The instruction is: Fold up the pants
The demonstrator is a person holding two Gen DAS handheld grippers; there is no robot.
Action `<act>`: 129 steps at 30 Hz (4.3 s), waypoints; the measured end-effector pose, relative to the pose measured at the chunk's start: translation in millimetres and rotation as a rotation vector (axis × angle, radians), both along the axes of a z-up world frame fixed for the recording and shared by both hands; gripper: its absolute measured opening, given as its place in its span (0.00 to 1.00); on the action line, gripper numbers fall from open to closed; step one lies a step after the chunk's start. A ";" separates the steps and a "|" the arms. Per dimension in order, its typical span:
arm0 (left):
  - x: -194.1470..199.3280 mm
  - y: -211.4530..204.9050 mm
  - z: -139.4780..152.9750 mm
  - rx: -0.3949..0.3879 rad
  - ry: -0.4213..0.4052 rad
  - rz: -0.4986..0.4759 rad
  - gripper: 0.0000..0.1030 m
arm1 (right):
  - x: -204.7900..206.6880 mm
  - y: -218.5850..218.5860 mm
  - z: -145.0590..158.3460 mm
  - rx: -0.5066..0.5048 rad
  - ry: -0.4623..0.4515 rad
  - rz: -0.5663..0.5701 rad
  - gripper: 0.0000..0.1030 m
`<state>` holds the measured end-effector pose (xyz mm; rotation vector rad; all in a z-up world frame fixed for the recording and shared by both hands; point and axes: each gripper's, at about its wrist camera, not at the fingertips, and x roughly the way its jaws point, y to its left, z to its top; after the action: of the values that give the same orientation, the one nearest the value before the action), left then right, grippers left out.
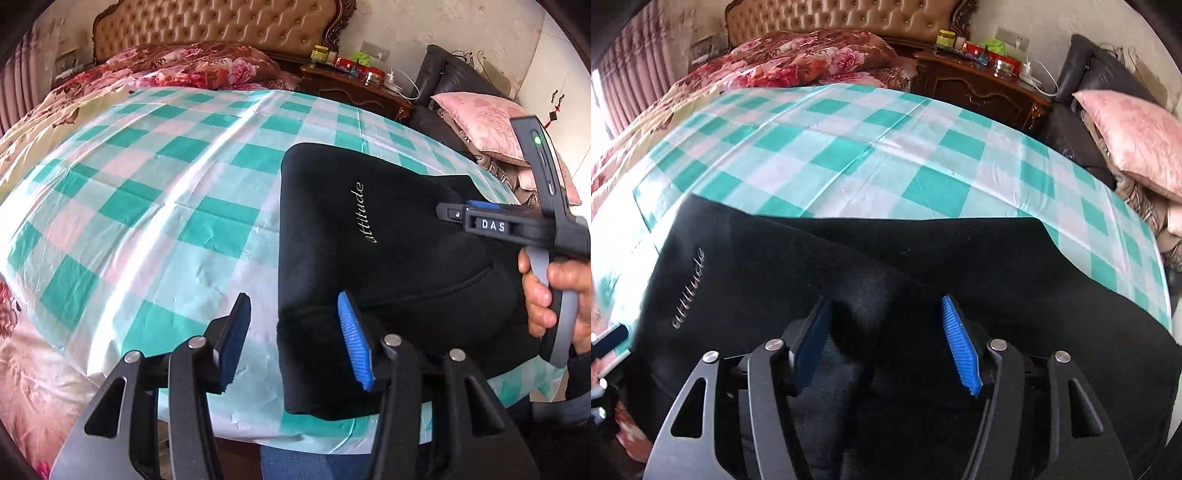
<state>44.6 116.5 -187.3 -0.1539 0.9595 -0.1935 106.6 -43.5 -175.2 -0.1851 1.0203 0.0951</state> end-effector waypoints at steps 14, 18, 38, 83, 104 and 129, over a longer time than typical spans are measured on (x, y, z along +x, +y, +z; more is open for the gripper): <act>5.2 8.5 -6.1 -0.053 0.016 0.032 0.59 | 0.8 0.1 -5.0 -0.017 -0.004 0.011 0.64; 5.9 9.8 -7.1 -0.064 0.016 0.036 0.60 | -0.9 -1.1 2.7 -0.001 -0.001 0.005 0.64; 6.4 31.4 -18.8 -0.291 0.036 0.063 0.59 | -51.7 -39.0 7.1 0.074 -0.016 -0.002 0.65; -7.4 -0.2 31.7 -0.270 -0.031 -0.001 0.33 | 0.9 2.4 83.6 0.282 0.149 0.128 0.85; -16.3 -87.5 87.0 0.208 -0.155 -0.131 0.31 | 48.2 138.3 41.0 0.141 0.411 0.360 0.53; -80.5 -387.9 146.3 0.481 -0.636 -0.723 0.29 | -2.7 -251.2 97.4 0.871 0.194 0.011 0.26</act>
<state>-35.9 -271.4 -40.9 0.6769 0.3662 -0.6243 103.9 -294.6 -77.8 0.6218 1.0859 0.5611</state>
